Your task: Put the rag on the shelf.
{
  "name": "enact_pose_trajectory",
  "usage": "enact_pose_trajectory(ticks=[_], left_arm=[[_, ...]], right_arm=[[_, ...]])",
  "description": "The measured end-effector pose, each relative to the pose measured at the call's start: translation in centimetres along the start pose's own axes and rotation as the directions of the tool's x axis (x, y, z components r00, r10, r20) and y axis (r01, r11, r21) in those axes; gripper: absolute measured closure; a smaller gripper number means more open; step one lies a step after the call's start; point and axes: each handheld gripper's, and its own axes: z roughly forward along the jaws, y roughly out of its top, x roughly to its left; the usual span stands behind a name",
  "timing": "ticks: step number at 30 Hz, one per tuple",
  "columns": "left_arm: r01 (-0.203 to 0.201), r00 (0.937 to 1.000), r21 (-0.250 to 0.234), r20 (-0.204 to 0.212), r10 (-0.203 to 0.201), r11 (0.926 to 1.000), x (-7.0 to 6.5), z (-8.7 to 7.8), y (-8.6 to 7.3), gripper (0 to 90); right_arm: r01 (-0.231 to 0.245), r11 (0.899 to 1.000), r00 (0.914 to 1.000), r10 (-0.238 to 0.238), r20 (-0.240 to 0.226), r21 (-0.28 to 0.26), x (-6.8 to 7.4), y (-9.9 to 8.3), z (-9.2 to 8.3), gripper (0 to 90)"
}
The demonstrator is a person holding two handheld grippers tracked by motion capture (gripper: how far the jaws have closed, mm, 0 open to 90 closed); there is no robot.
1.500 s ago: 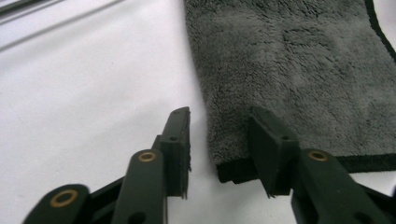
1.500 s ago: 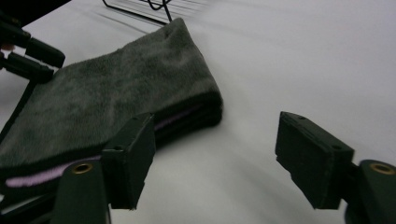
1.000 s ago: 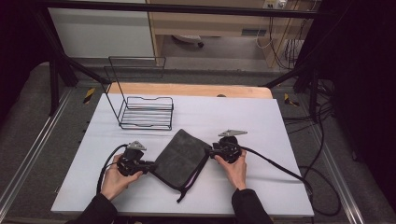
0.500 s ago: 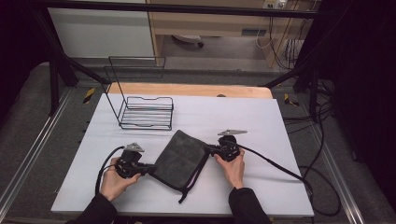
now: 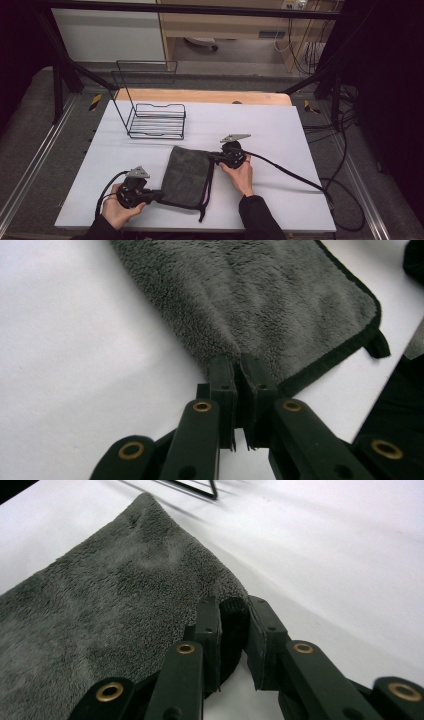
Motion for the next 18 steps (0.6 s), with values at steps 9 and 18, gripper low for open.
enact_pose_trajectory(ticks=[9,18], left_arm=[[0.008,1.0,-0.001,-0.003,-0.008,1.0,-0.3,0.2,-0.5,83.8],[-0.034,0.9968,-0.053,-0.074,0.03,0.998,0.5,-0.9,-0.3,62.7]], right_arm=[[0.028,1.0,0.9995,-0.028,-0.015,-0.008,0.1,0.1,0.8,76.4],[0.061,0.996,0.9972,-0.058,0.048,-0.067,0.7,0.2,-1.4,40.1]])
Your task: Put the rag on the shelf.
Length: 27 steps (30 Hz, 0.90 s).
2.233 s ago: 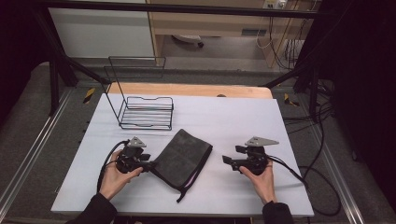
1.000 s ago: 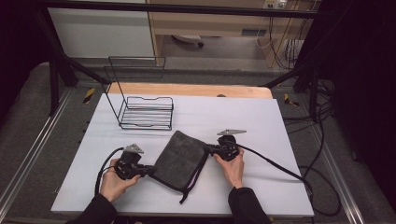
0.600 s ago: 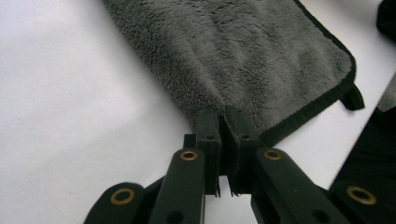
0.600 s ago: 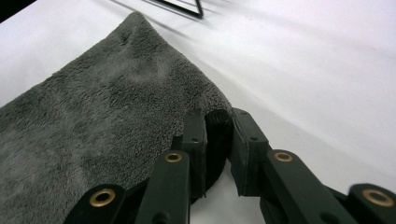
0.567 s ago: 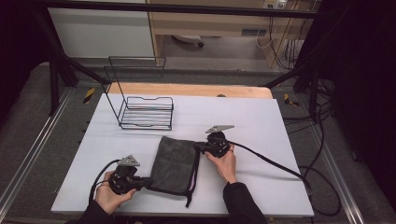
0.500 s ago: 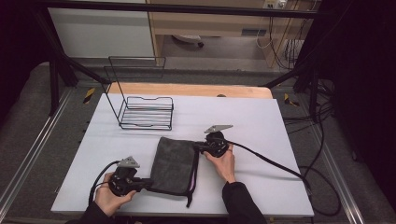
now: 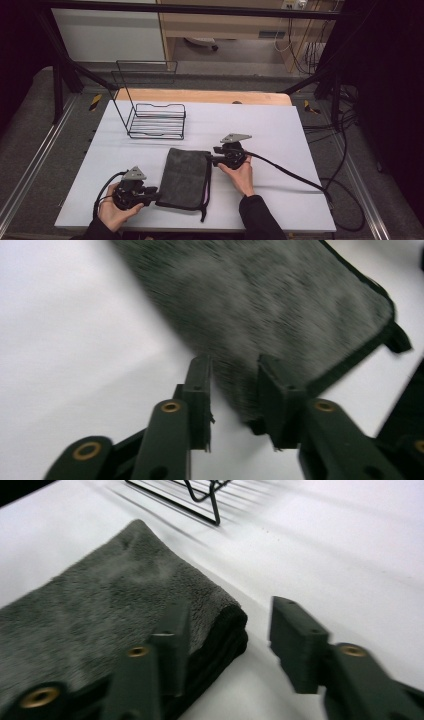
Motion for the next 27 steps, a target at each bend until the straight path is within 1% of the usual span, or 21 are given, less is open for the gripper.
enact_pose_trajectory(ticks=[1,2,3,4,5,6,7,9,10,11,13,15,18,21,22,23,25,27], left_arm=[[0.001,0.9999,-0.012,-0.011,-0.001,0.9999,0.3,-0.2,0.1,58.7],[0.004,0.9997,-0.02,-0.023,-0.004,0.9998,0.6,-0.3,0.1,55.2],[0.01,0.9995,-0.024,-0.029,-0.011,0.9997,0.9,-0.4,0.2,55.2],[0.015,0.9993,-0.035,-0.033,-0.016,0.9993,1.3,-0.5,0.2,52.5],[0.017,0.999,-0.045,-0.04,-0.019,0.9988,1.6,-0.6,0.3,45.9],[0.019,0.9988,-0.05,-0.045,-0.021,0.9986,1.9,-0.7,0.4,45.9],[0.019,0.9986,-0.059,-0.049,-0.022,0.9981,2.1,-0.8,0.5,44.3],[0.013,0.9978,-0.067,-0.064,-0.017,0.9976,2.5,-0.8,0.8,38.8],[0.007,0.9973,-0.071,-0.072,-0.012,0.9975,2.7,-0.8,0.9,33.8],[0.003,0.9968,-0.073,-0.08,-0.009,0.9973,2.8,-0.8,1.1,33.8],[0.006,0.9969,-0.068,-0.078,-0.011,0.9977,3.1,-0.6,1.5,24.9],[0.013,0.9975,-0.067,-0.069,-0.017,0.9977,3.5,-0.3,2.0,18.2],[0.018,0.9979,-0.079,-0.061,-0.023,0.9967,4.0,0.0,2.9,11.6],[0.005,0.9961,-0.094,-0.087,-0.014,0.9955,4.2,0.2,3.9,9.7],[-0.003,0.995,-0.096,-0.1,-0.006,0.9954,4.2,0.2,4.2,9.3],[-0.009,0.9946,-0.097,-0.104,-0.002,0.9952,4.3,0.4,4.5,8.5],[0.001,0.9934,-0.105,-0.114,-0.013,0.9944,4.4,0.7,5.1,8.1],[-0.002,0.9922,-0.108,-0.124,-0.012,0.9941,4.6,1.0,5.6,8.4]], right_arm=[[0.012,1.0,0.9999,-0.012,0.007,0.011,0.1,0.0,-0.4,35.6],[0.023,1.0,0.9997,-0.023,0.003,0.019,0.3,-0.1,-0.8,32.3],[0.023,1.0,0.9997,-0.023,0.003,0.019,0.3,-0.1,-0.8,32.3],[0.027,1.0,0.9996,-0.027,-0.006,0.014,0.4,-0.2,-1.2,29.5],[0.018,1.0,0.9995,-0.018,-0.024,-0.008,0.5,-0.6,-1.9,22.4],[0.018,1.0,0.9995,-0.018,-0.024,-0.008,0.5,-0.6,-1.9,22.4],[0.014,1.0,0.9995,-0.014,-0.027,-0.011,0.5,-0.8,-2.3,19.3],[0.004,1.0,0.9994,-0.004,-0.035,-0.002,0.4,-1.1,-3.0,13.7],[-0.004,1.0,0.9992,0.003,-0.04,-0.004,0.3,-1.5,-3.6,10.0],[-0.004,1.0,0.9992,0.003,-0.04,-0.004,0.3,-1.5,-3.6,10.0],[-0.01,1.0,0.9991,0.01,-0.042,-0.005,0.2,-1.9,-4.2,7.5],[-0.016,1.0,0.9989,0.015,-0.045,-0.002,0.0,-2.4,-4.7,5.3],[-0.014,1.0,0.9991,0.015,-0.041,0.009,-0.1,-3.2,-5.1,3.6],[-0.02,1.0,0.9993,0.02,-0.032,0.02,-0.2,-3.8,-5.6,2.4],[-0.023,1.0,0.9993,0.023,-0.03,0.018,-0.3,-4.0,-5.7,2.1],[-0.029,0.999,0.9992,0.029,-0.028,0.014,-0.3,-4.1,-5.9,1.9],[-0.037,0.999,0.9989,0.037,-0.029,0.003,-0.4,-4.4,-6.1,1.8],[-0.036,0.999,0.9992,0.036,-0.019,0.011,-0.4,-4.7,-6.3,1.0]])
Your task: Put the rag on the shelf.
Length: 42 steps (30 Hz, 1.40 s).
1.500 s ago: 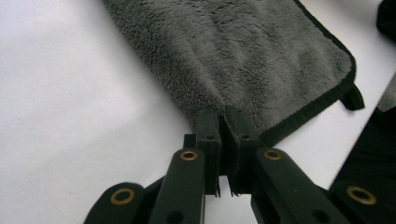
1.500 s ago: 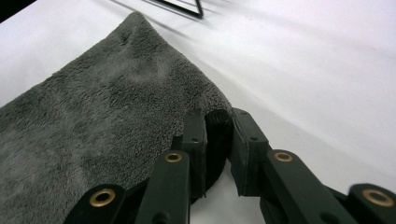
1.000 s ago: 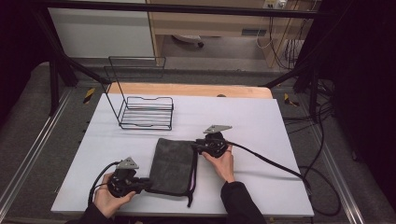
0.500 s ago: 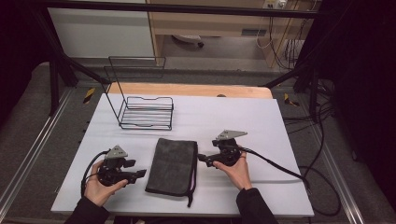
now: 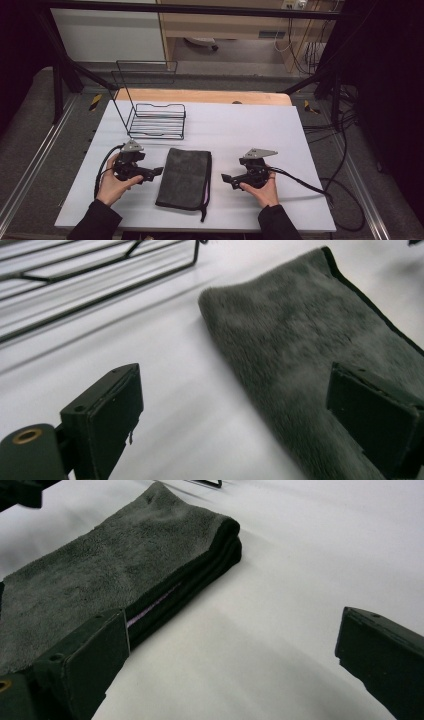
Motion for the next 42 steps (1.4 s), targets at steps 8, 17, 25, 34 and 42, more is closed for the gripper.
enact_pose_trajectory(ticks=[8,17,25,34,42], left_arm=[[0.028,0.9994,-0.005,-0.02,-0.028,0.9996,0.7,2.3,1.6,13.7],[0.081,0.9961,-0.007,-0.035,-0.081,0.9967,1.6,5.2,2.3,30.6],[0.097,0.9951,0.052,0.015,-0.098,0.9939,1.7,7.0,1.8,49.0],[0.114,0.9922,0.058,0.044,-0.117,0.9918,1.1,7.4,1.6,65.7],[0.093,0.9944,0.057,0.046,-0.095,0.994,0.8,7.5,1.5,73.6]], right_arm=[[-0.006,1.0,1.0,0.006,0.005,-0.003,0.1,-0.5,-0.6,1.3],[-0.014,1.0,0.9999,0.014,0.003,0.002,0.1,-0.6,-0.6,1.4],[-0.015,1.0,0.9999,0.015,-0.003,0.013,0.1,-0.7,-0.2,1.8],[-0.038,0.999,0.9992,0.038,-0.012,0.014,0.1,-0.8,0.2,2.3],[-0.059,0.998,0.9982,0.059,0.005,0.009,0.0,-0.5,0.4,1.9]])
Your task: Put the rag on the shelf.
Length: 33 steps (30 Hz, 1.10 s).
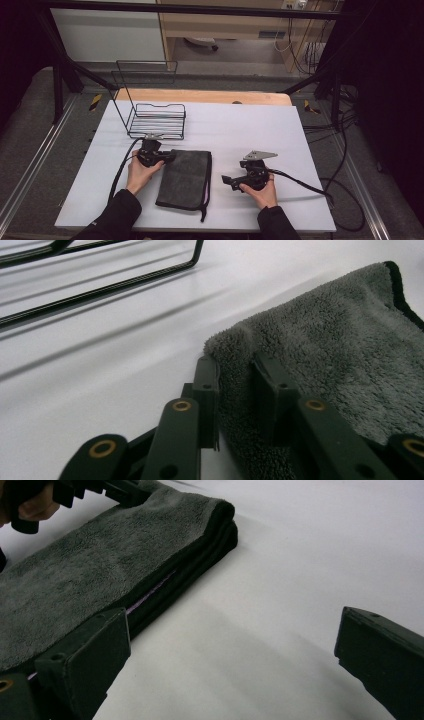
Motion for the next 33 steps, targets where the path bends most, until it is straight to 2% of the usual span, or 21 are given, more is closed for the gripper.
enact_pose_trajectory(ticks=[2,7,9,12,14,19,21,24,25,26,27,33], left_arm=[[-0.007,1.0,0.002,-0.007,0.007,1.0,-0.1,0.0,0.0,74.5],[0.005,1.0,0.005,0.004,-0.005,1.0,0.0,0.0,0.0,75.7],[0.004,1.0,0.004,0.004,-0.004,1.0,0.0,0.0,0.0,75.8],[-0.001,1.0,0.002,0.001,0.001,1.0,0.0,0.0,0.0,76.0],[-0.003,1.0,0.002,0.002,0.003,1.0,0.0,0.0,-0.1,75.9],[-0.004,1.0,-0.001,0.003,0.004,1.0,0.0,0.1,-0.1,75.9],[-0.003,1.0,-0.001,0.005,0.003,1.0,0.0,0.1,-0.1,75.9],[-0.003,1.0,-0.002,0.009,0.003,1.0,0.1,0.1,-0.1,75.9],[-0.006,0.9999,-0.001,0.009,0.006,1.0,0.1,0.1,-0.1,75.9],[-0.008,0.9999,-0.001,0.008,0.008,1.0,0.1,0.1,-0.1,75.9],[-0.009,0.9999,-0.002,0.007,0.009,1.0,0.1,0.1,-0.1,75.9],[-0.014,0.9998,-0.003,0.011,0.014,0.9999,0.1,0.1,-0.1,75.8]], right_arm=[[0.001,1.0,1.0,-0.001,0.006,-0.004,0.0,0.2,0.1,1.8],[0.008,1.0,0.9998,-0.008,0.02,-0.018,0.3,1.2,0.6,2.3],[0.005,1.0,0.9992,-0.004,0.039,-0.018,0.6,1.9,1.0,3.5],[0.008,0.999,0.9995,-0.007,0.029,-0.036,1.1,2.8,1.9,8.0],[-0.001,1.0,0.9993,0.002,0.037,-0.026,1.4,3.4,2.7,9.7],[-0.02,1.0,0.9992,0.02,0.034,-0.001,1.6,4.5,5.3,18.5],[-0.026,1.0,0.9983,0.026,0.051,0.009,1.7,4.8,6.6,25.3],[-0.04,0.999,0.9968,0.039,0.07,0.02,1.6,5.0,7.3,30.2],[-0.04,0.999,0.9953,0.037,0.089,0.027,1.6,5.0,7.9,36.1],[-0.04,0.999,0.9953,0.037,0.089,0.027,1.6,5.0,7.9,36.1],[-0.04,0.999,0.9945,0.037,0.098,0.03,1.6,5.0,8.2,39.7],[-0.078,0.996,0.9947,0.074,0.071,0.049,1.5,4.8,8.7,52.7]])
